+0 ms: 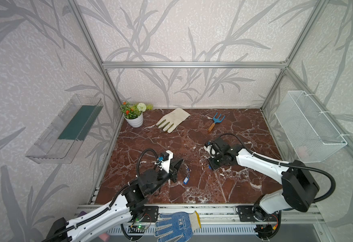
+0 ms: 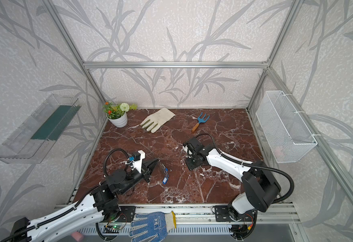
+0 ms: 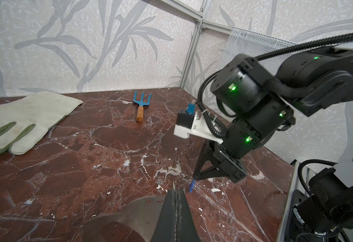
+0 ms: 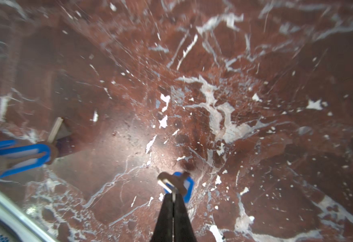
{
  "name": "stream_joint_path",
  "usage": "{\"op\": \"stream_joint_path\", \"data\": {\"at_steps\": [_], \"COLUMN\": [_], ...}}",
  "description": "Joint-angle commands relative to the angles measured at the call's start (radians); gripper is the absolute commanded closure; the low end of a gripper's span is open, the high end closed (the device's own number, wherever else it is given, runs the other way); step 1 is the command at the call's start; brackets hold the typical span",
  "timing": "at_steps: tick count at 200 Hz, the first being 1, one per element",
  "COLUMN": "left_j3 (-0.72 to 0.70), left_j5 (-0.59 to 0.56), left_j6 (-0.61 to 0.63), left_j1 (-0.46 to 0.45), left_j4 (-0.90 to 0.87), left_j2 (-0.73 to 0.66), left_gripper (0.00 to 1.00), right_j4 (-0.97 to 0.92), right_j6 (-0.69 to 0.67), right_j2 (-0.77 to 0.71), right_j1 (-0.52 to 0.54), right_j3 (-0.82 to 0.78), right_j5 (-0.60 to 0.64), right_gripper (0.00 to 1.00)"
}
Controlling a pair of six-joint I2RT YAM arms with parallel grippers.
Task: Attach keys to a key ring
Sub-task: Pick up the key from the center of the table, then insert the key into the keyring.
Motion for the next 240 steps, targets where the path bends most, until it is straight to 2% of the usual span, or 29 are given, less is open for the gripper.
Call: {"op": "stream_joint_path", "data": {"at_steps": [1, 36, 70, 95, 123, 162, 191, 240], "left_j3": [0.001, 0.022, 0.061, 0.094, 0.126, 0.169, 0.186, 0.186], "left_j5": [-0.003, -0.012, -0.010, -0.016, -0.018, -0.017, -0.018, -0.007], "left_j6": [0.026, 0.018, 0.003, 0.003, 0.003, 0.007, 0.013, 0.017], "left_j1": [0.001, 0.000, 0.001, 0.001, 0.001, 0.001, 0.001, 0.001], "left_j4": [0.030, 0.042, 0.033, 0.013, 0.002, -0.017, -0.024, -0.021], "left_j2": [0.009, 0.059, 0.104, 0.134, 0.169, 0.200, 0.210, 0.207], "left_gripper": [1.00, 1.00, 1.00, 1.00, 1.00, 1.00, 1.00, 1.00], "right_j4": [0.063, 0.277, 0.777, 1.091, 1.115, 1.301, 1.384, 1.442], "right_j6": [-0.023, -0.041, -0.035, -0.040, -0.104, -0.152, -0.133, -0.117], "right_j2": [-0.098, -0.262, -0.426, -0.510, -0.529, -0.548, -0.543, -0.538], "right_j1": [-0.003, -0.005, -0.007, -0.007, -0.007, -0.008, -0.009, -0.010], "right_j3": [-0.022, -0.132, -0.390, -0.567, -0.572, -0.617, -0.626, -0.617], "right_j5": [-0.035, -0.098, -0.161, -0.091, -0.115, -0.212, -0.301, -0.365], "right_gripper": [1.00, 1.00, 1.00, 1.00, 1.00, 1.00, 1.00, 1.00]}}
